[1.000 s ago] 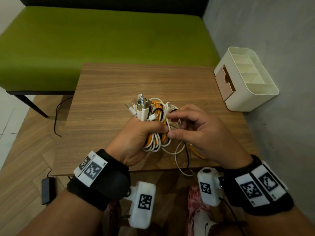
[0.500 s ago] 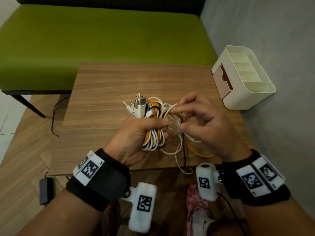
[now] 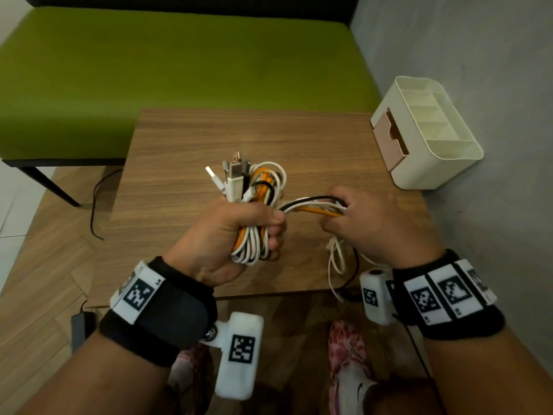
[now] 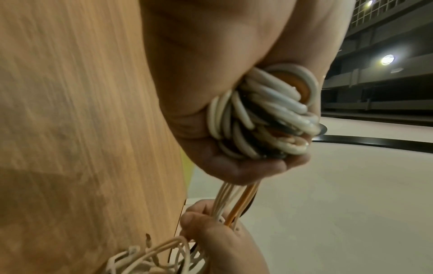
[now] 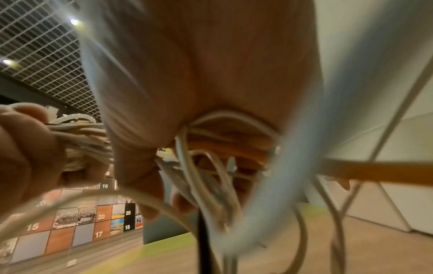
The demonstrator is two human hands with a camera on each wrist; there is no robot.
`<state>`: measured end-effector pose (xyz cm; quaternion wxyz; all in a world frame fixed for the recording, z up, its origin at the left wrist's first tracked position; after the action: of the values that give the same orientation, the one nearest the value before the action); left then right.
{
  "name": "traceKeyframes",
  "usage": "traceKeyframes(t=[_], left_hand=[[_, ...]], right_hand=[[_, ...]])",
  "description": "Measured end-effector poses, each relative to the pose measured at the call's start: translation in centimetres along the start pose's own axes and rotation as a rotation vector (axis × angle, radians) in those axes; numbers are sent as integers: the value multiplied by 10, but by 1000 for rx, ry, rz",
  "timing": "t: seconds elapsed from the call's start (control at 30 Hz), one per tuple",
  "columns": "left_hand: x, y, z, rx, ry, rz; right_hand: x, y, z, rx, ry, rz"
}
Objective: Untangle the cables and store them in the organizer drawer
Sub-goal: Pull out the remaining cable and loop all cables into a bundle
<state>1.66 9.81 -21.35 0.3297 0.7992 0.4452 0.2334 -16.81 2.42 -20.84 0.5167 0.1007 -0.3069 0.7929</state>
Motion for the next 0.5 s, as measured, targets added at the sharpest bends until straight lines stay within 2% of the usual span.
traceKeyframes(t=[0.07,0.13,0.23,0.3,0.37,0.43,0.5], left_hand=[[-1,-2,2,-1,26,17],[-2,-4,4,-7,67,41],[-4,-4,9,-16,105,52],[-4,-2,11,-7,104,38],[-2,0,14,14,82,20],[0,3,16,22,52,1],[3,6,18,23,34,-14]], right_hand=[[-4,3,0,129,11,-89],[-2,7,-1,154,-55,-99],[9,7,3,-57,-138,-4],[12,9,7,-306,-81,127],[9,17,11,-410,22,219],[5,26,14,-424,114,181],[1,39,14,-366,197,45]])
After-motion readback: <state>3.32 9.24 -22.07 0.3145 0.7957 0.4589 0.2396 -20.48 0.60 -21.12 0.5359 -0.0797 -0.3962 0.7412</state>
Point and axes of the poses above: each hand's wrist, its own x-axis away from the middle knuckle, its own z-axis out of the back of the hand, y = z × x, the point moved 2 cm from there along -x, towards the middle knuckle, and after that the axes turned 15 degrees about -y, right-handed, at the moved point
